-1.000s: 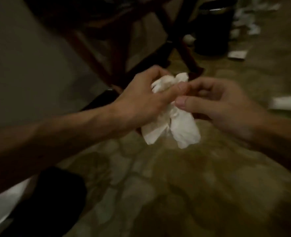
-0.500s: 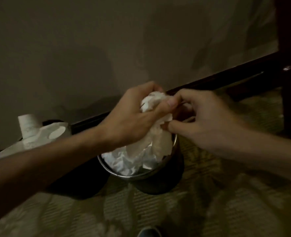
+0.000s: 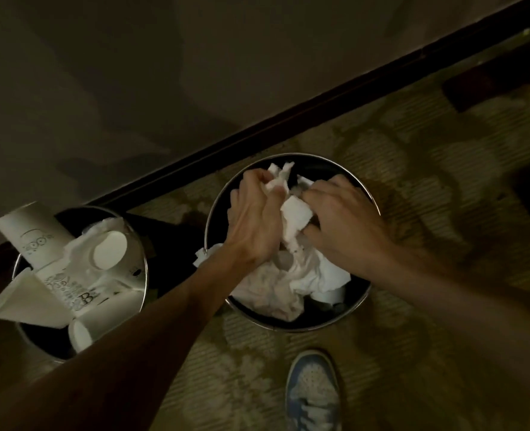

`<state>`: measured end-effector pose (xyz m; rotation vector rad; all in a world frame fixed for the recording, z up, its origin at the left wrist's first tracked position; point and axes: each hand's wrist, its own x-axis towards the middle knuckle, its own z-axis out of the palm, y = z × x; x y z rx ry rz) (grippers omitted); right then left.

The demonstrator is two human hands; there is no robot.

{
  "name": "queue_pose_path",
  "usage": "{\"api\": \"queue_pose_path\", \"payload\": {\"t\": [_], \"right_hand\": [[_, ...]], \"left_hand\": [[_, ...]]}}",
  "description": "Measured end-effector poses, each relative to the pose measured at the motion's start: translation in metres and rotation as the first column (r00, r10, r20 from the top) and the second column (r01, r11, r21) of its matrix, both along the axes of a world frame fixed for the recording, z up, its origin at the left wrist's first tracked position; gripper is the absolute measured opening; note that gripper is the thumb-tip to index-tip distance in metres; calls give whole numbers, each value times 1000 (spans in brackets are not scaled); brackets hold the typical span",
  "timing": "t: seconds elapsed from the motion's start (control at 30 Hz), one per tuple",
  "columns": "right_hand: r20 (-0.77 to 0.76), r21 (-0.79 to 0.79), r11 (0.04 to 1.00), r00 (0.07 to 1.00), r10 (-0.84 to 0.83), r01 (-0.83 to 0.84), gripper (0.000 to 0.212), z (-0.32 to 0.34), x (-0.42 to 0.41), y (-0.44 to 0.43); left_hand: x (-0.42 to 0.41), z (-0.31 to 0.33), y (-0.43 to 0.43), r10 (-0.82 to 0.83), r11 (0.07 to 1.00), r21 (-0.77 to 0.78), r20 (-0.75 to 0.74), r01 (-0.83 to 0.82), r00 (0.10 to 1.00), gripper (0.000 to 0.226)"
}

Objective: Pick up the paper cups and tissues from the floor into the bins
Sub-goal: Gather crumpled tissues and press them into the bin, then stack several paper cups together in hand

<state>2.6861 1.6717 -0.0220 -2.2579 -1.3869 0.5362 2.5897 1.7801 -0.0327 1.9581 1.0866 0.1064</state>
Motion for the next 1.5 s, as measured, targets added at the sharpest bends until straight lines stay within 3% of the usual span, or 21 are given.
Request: {"api": "queue_pose_path", "payload": {"t": [0.13, 0.27, 0.37, 0.47, 0.53, 0.63, 0.77, 0.9, 1.03, 1.1, 1.23, 1.37, 1.5], "right_hand": [[-45, -146, 989, 999, -5, -2, 48, 3, 3, 1], [-112, -202, 979, 993, -41, 18, 66, 17, -6, -15], [-174, -211, 976, 980, -91, 53, 79, 41, -13, -34], [-269, -202, 969, 943, -196, 144, 51, 70, -17, -62], [-326, -200, 955, 904, -275, 219, 30, 95, -20, -82], [-421, -205, 923, 822, -384, 326, 23, 141, -26, -122], [-483, -324, 793, 631, -607, 516, 22, 202, -25, -213], [-400, -420, 509, 351, -847, 751, 14, 241, -11, -330], [-351, -507, 225, 39, -936, 832, 17, 242, -29, -447], [-377, -555, 105, -137, -916, 825, 5, 228, -43, -500], [-440, -619, -71, -420, -793, 782, 13, 179, -67, -587], [-471, -690, -136, -584, -662, 711, 31, 111, -75, -647], [-539, -722, -172, -700, -468, 671, 42, 45, -60, -689]], "left_hand": [[-9, -3, 3, -219, 945, 184, -258, 270, 941, 24], [-20, 13, 16, -292, 924, 90, -460, 372, 838, 52], [-28, 41, 24, -323, 927, 18, -470, 375, 822, 54], [-26, 72, 19, -385, 881, 55, -491, 469, 781, 53], [-18, 96, 14, -400, 867, 116, -422, 485, 814, 44], [-3, 143, -18, -459, 858, 85, -311, 506, 832, 36], [33, 207, -109, -648, 743, -16, -264, 669, 714, 46], [81, 245, -227, -797, 604, -188, -119, 775, 592, 48], [105, 248, -363, -880, 466, -322, -66, 825, 471, 29], [111, 235, -427, -893, 430, -406, -65, 806, 445, 23], [112, 182, -528, -906, 398, -536, -99, 744, 413, 14], [113, 110, -597, -912, 411, -531, -242, 741, 332, 14], [129, 34, -656, -888, 459, -540, -310, 705, 340, 16]]}}
